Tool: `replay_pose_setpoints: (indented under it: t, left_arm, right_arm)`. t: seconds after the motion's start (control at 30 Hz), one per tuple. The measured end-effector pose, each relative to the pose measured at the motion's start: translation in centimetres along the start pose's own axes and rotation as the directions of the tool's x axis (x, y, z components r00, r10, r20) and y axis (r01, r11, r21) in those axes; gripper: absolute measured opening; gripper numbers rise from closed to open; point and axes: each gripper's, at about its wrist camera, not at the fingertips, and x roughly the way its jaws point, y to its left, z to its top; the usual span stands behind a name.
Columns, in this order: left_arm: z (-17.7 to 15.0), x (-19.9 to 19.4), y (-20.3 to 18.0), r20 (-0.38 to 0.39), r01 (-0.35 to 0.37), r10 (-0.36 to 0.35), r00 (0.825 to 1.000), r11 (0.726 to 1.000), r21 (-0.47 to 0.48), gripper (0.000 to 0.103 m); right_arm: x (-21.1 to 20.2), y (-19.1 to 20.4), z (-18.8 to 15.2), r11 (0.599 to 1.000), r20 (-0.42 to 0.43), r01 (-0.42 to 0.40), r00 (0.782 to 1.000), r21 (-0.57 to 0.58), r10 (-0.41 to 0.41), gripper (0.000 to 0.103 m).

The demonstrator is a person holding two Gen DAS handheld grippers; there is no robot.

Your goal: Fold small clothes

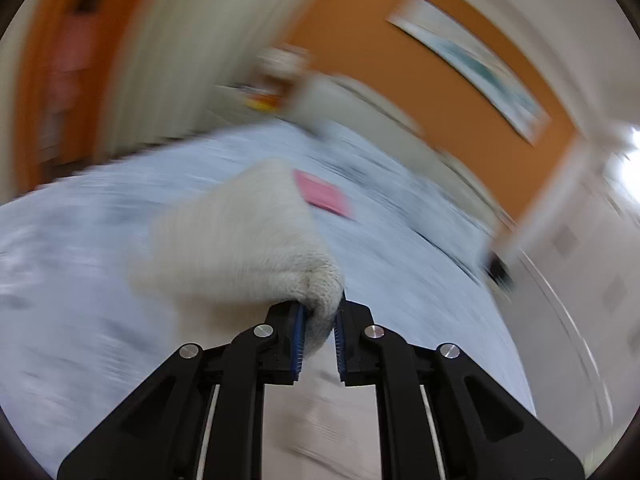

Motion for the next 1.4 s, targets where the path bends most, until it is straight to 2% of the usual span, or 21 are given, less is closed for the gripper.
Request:
replay_pose_setpoints:
  t: [0.03,0.1,0.17,0.2,0.27,0.33,0.37,0.43,0.5,0.6,0.7,0.83,0.93,1.0,1.03,1.07,1.1,1.2,1.3,1.33,1.4]
  left_arm:
    - [-2.1,1.5,-3.0,-0.051,0.060,-0.058,0.997,0.998,0.033,0.012]
    - [-5.9,4.5,-6.1,-0.140,0.110,-0.102,0.985,0.992,0.056,0.014]
    - [-11.3,8.1,-8.4,-0.231,0.087,-0.059,0.971,0.990,0.111,0.021]
    - [-13.7,9.4,-9.0,-0.270,0.047,-0.004,0.963,0.987,0.154,0.043]
    - [-17.5,10.8,-8.7,-0.310,-0.041,0.101,0.945,0.980,0.196,0.069]
    - [-19.7,9.3,-7.0,-0.265,-0.067,0.101,0.959,0.989,0.135,0.081]
    - [-19.4,9.0,-6.1,-0.252,-0.080,0.104,0.962,0.991,0.104,0.089]
    - [-18.8,7.7,-3.3,-0.211,-0.119,0.114,0.971,0.993,-0.012,0.092]
    - [-17.8,7.0,-1.7,-0.242,-0.143,0.116,0.963,0.985,-0.099,0.093]
    - [-15.8,6.7,2.0,-0.225,-0.158,0.111,0.968,0.966,-0.204,0.095]
    - [-15.5,6.7,5.6,-0.231,-0.211,0.153,0.961,0.944,-0.255,0.095]
    - [-14.8,7.1,10.3,-0.207,-0.192,0.118,0.971,0.902,-0.387,0.094]
    - [-14.8,7.5,12.2,-0.204,-0.186,0.106,0.973,0.885,-0.426,0.086]
    - [-14.8,7.5,12.3,-0.195,-0.198,0.124,0.973,0.886,-0.420,0.068]
    - [-14.6,7.7,12.3,-0.190,-0.199,0.129,0.973,0.889,-0.414,0.061]
    - [-14.5,7.8,12.3,-0.189,-0.187,0.118,0.975,0.893,-0.410,0.044]
    - [-14.4,7.5,12.6,-0.189,-0.192,0.123,0.974,0.892,-0.408,0.036]
    - [-14.3,7.2,13.4,-0.185,-0.192,0.121,0.975,0.876,-0.442,0.026]
    - [-14.3,7.3,13.8,-0.191,-0.195,0.120,0.974,0.876,-0.441,0.025]
    - [-14.4,7.4,13.6,-0.196,-0.199,0.124,0.973,0.882,-0.428,0.025]
    - [-14.8,8.1,12.5,-0.226,-0.228,0.150,0.963,0.897,-0.379,0.025]
  right_arm:
    - [-0.1,-0.5,0.1,1.000,0.004,0.004,1.000,0.011,-0.004,0.068]
    - [-0.3,-1.7,0.4,0.999,0.009,0.009,1.000,0.039,-0.010,0.068]
    - [-0.3,-3.1,0.6,0.997,0.008,0.014,1.000,0.071,-0.015,0.068]
    - [-0.3,-4.0,0.7,0.996,0.006,0.014,1.000,0.093,-0.014,0.068]
    - [-0.2,-5.1,0.8,0.993,0.005,0.006,1.000,0.119,-0.006,0.068]
    - [-0.1,-5.6,1.0,0.991,0.007,-0.006,1.000,0.132,0.006,0.068]
    - [-0.1,-5.9,1.0,0.990,0.007,-0.017,1.000,0.141,0.016,0.068]
    - [-0.1,-5.9,1.1,0.989,0.009,-0.037,0.999,0.145,0.036,0.068]
    - [0.0,-5.4,1.1,0.988,0.004,-0.066,0.998,0.138,0.066,0.068]
    - [-0.4,-4.5,1.1,0.973,0.012,-0.170,0.985,0.154,0.170,0.069]
    - [0.1,-2.4,2.0,0.956,0.002,-0.250,0.968,0.151,0.252,0.071]
    - [2.0,1.9,6.4,0.937,0.000,-0.340,0.940,0.084,0.342,0.071]
    - [4.1,4.3,9.3,0.930,-0.029,-0.353,0.933,0.099,0.358,0.071]
    - [6.5,6.1,10.9,0.937,-0.073,-0.336,0.936,0.095,0.343,0.069]
    - [7.6,6.8,11.2,0.934,-0.095,-0.345,0.931,0.089,0.353,0.035]
    - [8.2,7.1,11.3,0.930,-0.114,-0.358,0.923,0.087,0.367,0.004]
    - [8.1,7.0,11.3,0.921,-0.113,-0.376,0.915,0.102,0.386,0.007]
    - [2.7,3.9,10.6,0.886,0.076,-0.445,0.896,0.131,0.438,0.007]
    - [-1.9,-1.8,7.3,0.869,0.186,-0.461,0.884,0.182,0.430,0.007]
    - [-2.0,-3.7,5.6,0.868,0.179,-0.447,0.892,0.217,0.414,0.007]
    - [0.4,-5.5,2.7,0.894,0.083,-0.376,0.926,0.244,0.367,0.008]
